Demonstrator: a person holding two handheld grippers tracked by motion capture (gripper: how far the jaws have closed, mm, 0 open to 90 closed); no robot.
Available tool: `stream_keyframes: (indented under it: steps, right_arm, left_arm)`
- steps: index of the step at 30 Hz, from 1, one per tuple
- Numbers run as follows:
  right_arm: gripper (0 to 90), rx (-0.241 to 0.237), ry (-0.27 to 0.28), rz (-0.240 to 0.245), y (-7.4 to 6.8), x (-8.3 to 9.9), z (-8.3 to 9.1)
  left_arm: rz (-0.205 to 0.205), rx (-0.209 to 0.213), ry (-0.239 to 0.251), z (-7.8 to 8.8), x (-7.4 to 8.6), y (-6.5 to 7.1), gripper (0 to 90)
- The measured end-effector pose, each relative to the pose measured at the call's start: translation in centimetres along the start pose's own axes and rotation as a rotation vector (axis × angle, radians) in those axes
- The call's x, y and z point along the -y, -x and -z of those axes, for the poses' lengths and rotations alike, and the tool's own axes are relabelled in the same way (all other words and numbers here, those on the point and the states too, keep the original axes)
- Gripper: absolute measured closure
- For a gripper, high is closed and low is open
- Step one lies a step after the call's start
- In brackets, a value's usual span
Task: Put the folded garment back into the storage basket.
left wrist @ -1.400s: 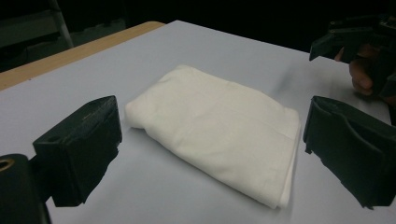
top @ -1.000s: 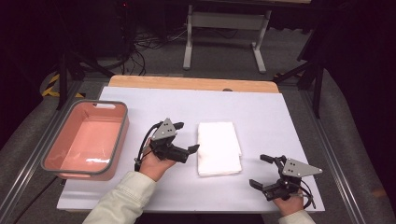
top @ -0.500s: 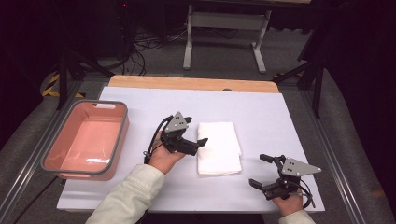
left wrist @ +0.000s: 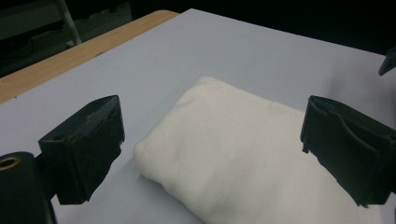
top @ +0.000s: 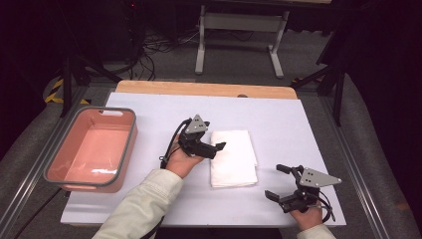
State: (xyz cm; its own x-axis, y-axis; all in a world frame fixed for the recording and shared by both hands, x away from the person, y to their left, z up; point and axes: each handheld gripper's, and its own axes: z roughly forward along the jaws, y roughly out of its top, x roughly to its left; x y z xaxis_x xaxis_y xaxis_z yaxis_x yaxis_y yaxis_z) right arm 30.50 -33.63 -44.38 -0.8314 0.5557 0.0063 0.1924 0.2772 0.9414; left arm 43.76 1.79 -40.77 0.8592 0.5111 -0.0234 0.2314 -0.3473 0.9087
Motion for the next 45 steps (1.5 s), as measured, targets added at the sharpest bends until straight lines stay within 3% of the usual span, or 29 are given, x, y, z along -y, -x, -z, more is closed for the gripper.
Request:
stream_keyframes:
  steps: [19,25,33,39,45]
  right_arm:
    - [1.7,-0.003,0.003,-0.001,0.0,0.0,0.0]
    - [1.6,-0.005,0.005,-0.002,0.0,0.0,0.1]
    - [1.7,-0.008,0.008,-0.003,0.0,0.0,0.1]
    - [1.7,-0.009,0.005,0.001,0.0,0.0,0.1]
    - [1.7,-0.009,0.002,0.003,0.0,0.0,0.1]
  left_arm:
    - [0.051,-0.054,-0.078,-3.8,0.5,-0.7,8.5]
    - [0.086,-0.070,-0.135,-4.8,0.8,-1.1,8.8]
    - [0.102,-0.078,-0.188,-5.8,1.3,-1.6,8.8]
    - [0.109,-0.102,-0.255,-6.6,1.6,-1.5,8.8]
    - [0.139,-0.089,-0.304,-6.9,1.8,-1.8,8.8]
